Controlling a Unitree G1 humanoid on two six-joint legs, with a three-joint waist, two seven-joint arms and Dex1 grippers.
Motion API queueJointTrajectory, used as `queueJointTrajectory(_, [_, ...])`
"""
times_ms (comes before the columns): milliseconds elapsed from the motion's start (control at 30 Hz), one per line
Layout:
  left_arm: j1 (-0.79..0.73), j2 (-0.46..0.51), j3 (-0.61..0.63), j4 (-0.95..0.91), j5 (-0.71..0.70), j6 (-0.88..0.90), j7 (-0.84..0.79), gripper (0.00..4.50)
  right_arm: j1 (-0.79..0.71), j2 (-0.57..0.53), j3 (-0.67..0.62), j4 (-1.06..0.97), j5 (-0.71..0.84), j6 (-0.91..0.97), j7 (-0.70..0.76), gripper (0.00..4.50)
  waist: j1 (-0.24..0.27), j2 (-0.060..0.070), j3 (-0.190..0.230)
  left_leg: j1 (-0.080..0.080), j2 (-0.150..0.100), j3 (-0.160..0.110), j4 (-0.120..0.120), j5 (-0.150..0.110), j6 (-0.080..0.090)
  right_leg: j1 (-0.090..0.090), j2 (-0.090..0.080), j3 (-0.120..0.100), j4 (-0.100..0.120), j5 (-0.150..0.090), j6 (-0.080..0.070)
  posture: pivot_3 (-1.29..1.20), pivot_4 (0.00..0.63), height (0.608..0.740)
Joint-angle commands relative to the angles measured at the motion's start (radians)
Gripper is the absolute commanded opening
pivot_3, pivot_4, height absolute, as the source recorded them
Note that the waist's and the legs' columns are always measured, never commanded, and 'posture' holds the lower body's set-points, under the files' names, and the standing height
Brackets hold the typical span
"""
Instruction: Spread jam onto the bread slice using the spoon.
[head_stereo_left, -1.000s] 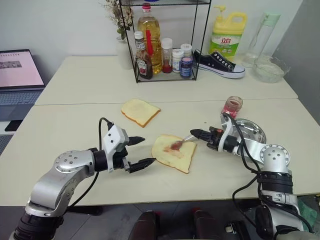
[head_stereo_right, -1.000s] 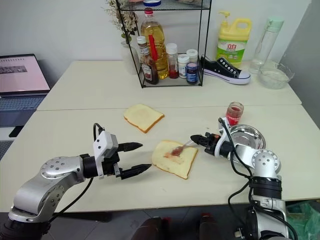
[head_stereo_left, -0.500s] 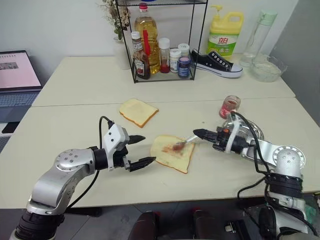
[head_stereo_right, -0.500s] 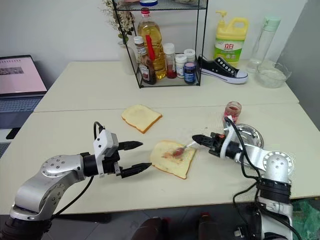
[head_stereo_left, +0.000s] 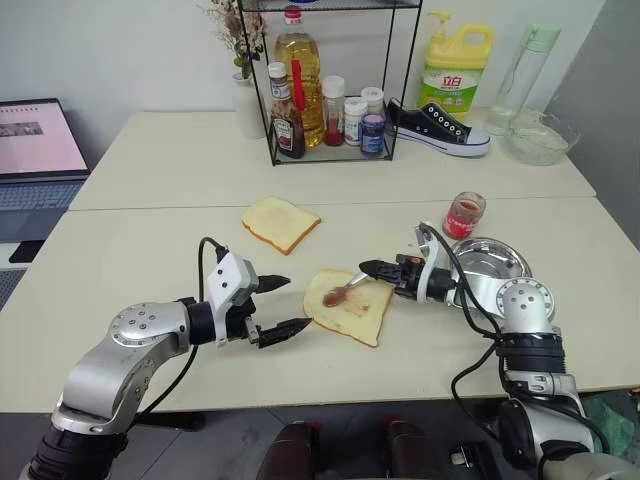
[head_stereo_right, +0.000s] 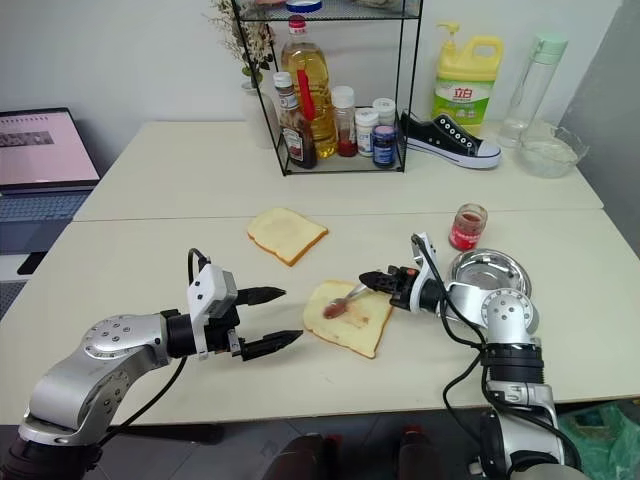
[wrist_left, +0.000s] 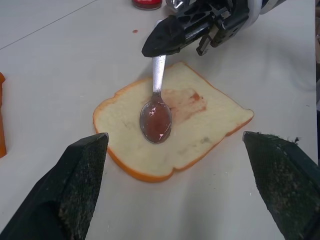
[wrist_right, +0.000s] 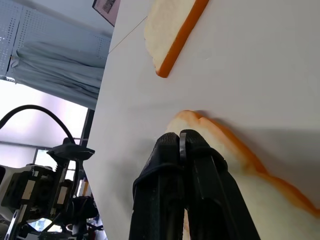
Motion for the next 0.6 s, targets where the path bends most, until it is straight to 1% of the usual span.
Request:
queueJointTrajectory(33, [0.0,0.01,0.011,-0.031,-0.008,-0.013,-0.007,4.5,0.024,-0.064,-0.035,-0.06,0.008,0.046,0.029,0.05,0.001,0.0,0.0,0.0,0.0,0.0,0.0,0.0,0.0,0.0,0.0,0.0,0.0,0.0,0.0,0.0,0.15,0.74])
queueJointTrajectory(133, [-0.005,0.005,0.003,-0.024,-0.003,-0.022,-0.01,4.5,0.06,-0.109,-0.066,-0.108,0.042,0.1,0.034,0.05,0.001,0.0,0.0,0.0,0.0,0.0,0.0,0.0,0.0,0.0,0.0,0.0,0.0,0.0,0.0,0.0,0.15,0.74])
queueJointTrajectory(300, [-0.014,0.002,-0.004,-0.015,0.0,-0.027,-0.012,4.5,0.096,-0.146,-0.113,-0.161,0.079,0.159,0.026,0.05,0.0,0.0,0.0,0.0,0.0,0.0,0.0,0.0,0.0,0.0,0.0,0.0,0.0,0.0,0.0,0.0,0.15,0.74])
queueJointTrajectory(433, [-0.017,0.002,-0.006,-0.011,0.001,-0.03,-0.013,4.5,0.099,-0.146,-0.15,-0.17,0.095,0.183,0.01,0.05,0.0,0.0,0.0,0.0,0.0,0.0,0.0,0.0,0.0,0.0,0.0,0.0,0.0,0.0,0.0,0.0,0.15,0.74])
queueJointTrajectory(600, [-0.023,0.0,-0.008,-0.006,0.001,-0.03,-0.015,4.5,0.06,-0.1,-0.189,-0.154,0.133,0.179,-0.027,0.05,0.0,0.0,0.0,0.0,0.0,0.0,0.0,0.0,0.0,0.0,0.0,0.0,0.0,0.0,0.0,0.0,0.15,0.74])
